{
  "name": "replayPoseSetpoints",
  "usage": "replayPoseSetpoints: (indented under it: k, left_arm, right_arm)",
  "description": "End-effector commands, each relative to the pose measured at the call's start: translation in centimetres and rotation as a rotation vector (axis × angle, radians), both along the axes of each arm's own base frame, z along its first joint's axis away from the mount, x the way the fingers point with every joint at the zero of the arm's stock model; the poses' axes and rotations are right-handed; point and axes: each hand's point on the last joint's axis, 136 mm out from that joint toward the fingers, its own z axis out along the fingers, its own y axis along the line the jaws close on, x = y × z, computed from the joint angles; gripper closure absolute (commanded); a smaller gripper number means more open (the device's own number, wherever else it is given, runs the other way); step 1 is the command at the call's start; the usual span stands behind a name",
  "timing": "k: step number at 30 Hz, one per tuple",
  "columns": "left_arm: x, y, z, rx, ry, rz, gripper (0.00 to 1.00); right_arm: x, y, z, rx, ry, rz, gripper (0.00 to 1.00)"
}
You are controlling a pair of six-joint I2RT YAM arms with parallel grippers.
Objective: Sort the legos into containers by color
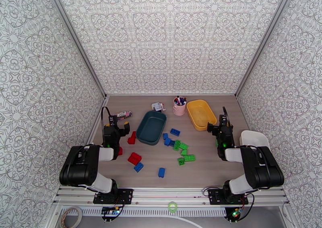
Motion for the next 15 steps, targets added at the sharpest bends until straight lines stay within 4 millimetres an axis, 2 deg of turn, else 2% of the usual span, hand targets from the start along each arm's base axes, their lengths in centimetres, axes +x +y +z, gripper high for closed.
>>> replayPoseSetpoints:
  k: [1,15]
  left_arm:
    - [0.5,-0.11,0.55,0.013,-0.009,-0.016,0.01]
    - [0.44,-0.04,0.45,0.0,-0.007,-0.025,0.01]
  right_arm:
    - [0.07,-0.22,0.59,-0.002,-0.021,-0.013,0.01]
    - [0.06,-0.21,0.6,-0.001,-0.022,-0.012,0.01]
